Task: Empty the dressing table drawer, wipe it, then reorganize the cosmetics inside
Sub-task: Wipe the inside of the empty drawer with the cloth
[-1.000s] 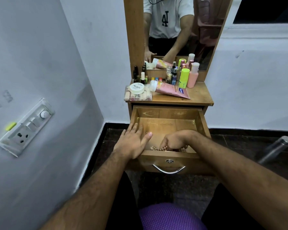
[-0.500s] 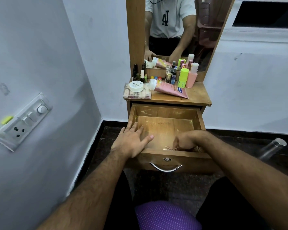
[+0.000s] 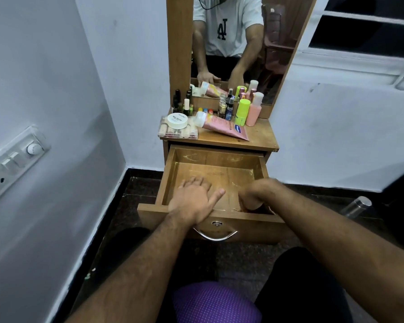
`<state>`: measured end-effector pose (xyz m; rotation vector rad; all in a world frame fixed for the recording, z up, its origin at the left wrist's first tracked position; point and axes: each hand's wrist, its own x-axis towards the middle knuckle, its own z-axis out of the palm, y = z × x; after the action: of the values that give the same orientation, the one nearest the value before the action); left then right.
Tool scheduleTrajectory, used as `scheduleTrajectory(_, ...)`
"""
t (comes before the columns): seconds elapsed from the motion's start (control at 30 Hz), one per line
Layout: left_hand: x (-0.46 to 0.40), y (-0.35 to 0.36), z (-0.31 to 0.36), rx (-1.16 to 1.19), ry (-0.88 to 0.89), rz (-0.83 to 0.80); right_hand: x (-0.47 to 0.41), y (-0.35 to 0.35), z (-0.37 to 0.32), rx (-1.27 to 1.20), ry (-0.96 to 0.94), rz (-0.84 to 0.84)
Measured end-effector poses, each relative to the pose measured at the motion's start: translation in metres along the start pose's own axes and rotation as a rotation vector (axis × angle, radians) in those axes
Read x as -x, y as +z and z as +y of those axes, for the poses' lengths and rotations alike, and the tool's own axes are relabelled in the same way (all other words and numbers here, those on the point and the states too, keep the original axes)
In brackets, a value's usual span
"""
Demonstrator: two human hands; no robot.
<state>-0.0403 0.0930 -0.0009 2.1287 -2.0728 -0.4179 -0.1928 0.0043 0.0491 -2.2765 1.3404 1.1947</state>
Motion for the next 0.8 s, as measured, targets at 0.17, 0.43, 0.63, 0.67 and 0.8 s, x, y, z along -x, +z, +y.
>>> scheduleTrajectory(0.17, -0.002, 0.000, -0.003, 0.001, -0.067, -0.024, 0.018, -0.027, -0.001, 0.234, 0.063, 0.262)
scheduleTrajectory(0.43, -0.003, 0.002, -0.002, 0.034, -0.090, 0.001, -0.008, 0.020, 0.027, 0.508, -0.050, 0.316)
scheduleTrajectory(0.63, -0.005, 0.005, -0.003, 0.038, -0.087, 0.000, -0.009, 0.026, 0.032, 0.654, -0.123, 0.160)
scheduleTrajectory(0.67, -0.004, 0.005, -0.003, 0.034, -0.086, 0.007, -0.007, 0.024, 0.031, 0.674, -0.126, 0.128)
scheduleTrajectory(0.8, -0.002, 0.006, -0.002, 0.017, -0.082, 0.016, -0.001, 0.010, 0.029, 0.622, -0.067, 0.122)
